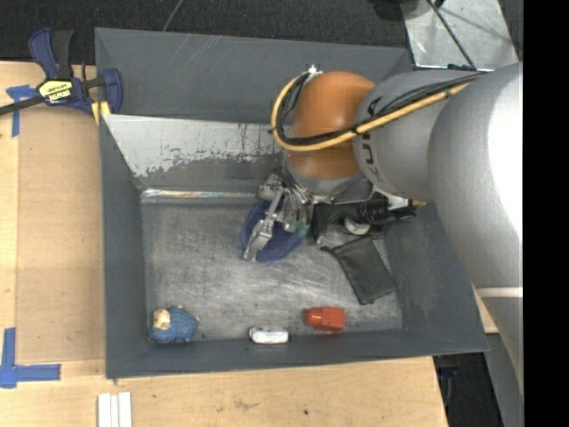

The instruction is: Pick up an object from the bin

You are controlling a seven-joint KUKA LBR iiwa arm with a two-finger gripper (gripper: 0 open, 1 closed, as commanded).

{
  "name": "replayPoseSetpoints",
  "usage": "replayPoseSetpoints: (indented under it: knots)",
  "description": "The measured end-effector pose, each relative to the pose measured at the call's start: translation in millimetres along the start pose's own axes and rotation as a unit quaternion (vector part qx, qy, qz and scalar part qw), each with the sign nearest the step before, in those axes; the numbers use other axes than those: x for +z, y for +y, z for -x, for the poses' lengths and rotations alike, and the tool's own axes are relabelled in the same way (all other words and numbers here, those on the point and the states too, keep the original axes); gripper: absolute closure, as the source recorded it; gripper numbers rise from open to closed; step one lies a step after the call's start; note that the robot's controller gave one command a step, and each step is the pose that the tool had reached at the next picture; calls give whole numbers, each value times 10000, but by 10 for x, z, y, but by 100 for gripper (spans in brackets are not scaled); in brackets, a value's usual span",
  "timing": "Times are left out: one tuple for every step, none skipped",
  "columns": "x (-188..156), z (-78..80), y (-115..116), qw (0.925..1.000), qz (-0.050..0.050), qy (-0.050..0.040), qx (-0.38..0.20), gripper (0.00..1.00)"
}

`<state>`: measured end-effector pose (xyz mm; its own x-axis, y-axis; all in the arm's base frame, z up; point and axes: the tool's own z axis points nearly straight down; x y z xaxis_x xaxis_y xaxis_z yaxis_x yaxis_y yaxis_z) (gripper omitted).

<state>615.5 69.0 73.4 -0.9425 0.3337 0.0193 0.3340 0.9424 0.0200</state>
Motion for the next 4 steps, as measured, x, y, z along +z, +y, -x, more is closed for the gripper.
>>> replayPoseSetpoints:
  knots:
    - [-56, -18, -22, 9999, -14, -13, -114, 0]
    - [-53, -11, -25, 9999, -4, -15, -99, 100]
    - [-62, -55, 48, 9999, -60, -38, -146, 100]
    - [-910, -66, 97, 9998, -68, -120, -175, 100]
